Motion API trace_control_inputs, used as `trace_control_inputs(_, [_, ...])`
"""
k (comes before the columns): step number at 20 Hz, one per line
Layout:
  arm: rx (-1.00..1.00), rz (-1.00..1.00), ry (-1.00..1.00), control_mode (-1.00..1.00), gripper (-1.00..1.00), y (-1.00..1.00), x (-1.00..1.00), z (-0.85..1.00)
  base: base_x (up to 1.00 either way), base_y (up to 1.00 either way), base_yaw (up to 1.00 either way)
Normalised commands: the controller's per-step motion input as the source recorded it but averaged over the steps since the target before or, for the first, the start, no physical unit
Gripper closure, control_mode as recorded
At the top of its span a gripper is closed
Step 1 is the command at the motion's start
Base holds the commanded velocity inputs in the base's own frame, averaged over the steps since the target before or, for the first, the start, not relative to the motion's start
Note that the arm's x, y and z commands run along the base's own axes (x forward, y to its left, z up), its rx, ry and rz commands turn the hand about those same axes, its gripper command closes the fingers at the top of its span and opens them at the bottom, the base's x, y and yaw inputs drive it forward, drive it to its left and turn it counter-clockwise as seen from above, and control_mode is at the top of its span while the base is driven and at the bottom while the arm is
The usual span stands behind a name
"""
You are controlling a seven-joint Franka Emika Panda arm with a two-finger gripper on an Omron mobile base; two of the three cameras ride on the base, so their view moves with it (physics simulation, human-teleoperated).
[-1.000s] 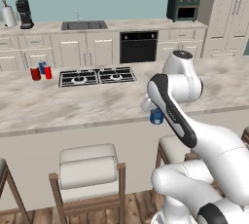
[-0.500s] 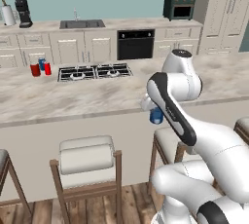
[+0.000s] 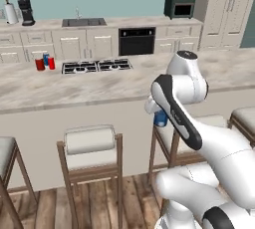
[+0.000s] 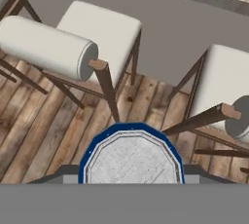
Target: Four empty soda cans are scattered around the kitchen. Gather all the cans and cluster them next to the stove for recycling.
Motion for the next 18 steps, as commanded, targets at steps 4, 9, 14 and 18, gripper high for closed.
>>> trace_control_inputs(4, [0.00, 0.00, 0.00, 1.00, 1.00, 0.00, 0.00, 0.00, -0.13, 0.57, -0.07])
trace_control_inputs(9, [0.00, 0.00, 0.00, 1.00, 1.00, 0.00, 0.00, 0.00, -0.05, 0.58, -0.12])
trace_control_inputs(14, [0.00, 0.00, 0.00, 1.00, 1.00, 0.00, 0.00, 0.00, -0.01, 0.60, -0.12])
trace_control_inputs(18, [0.00, 0.00, 0.00, 1.00, 1.00, 0.00, 0.00, 0.00, 0.00, 0.63, -0.08])
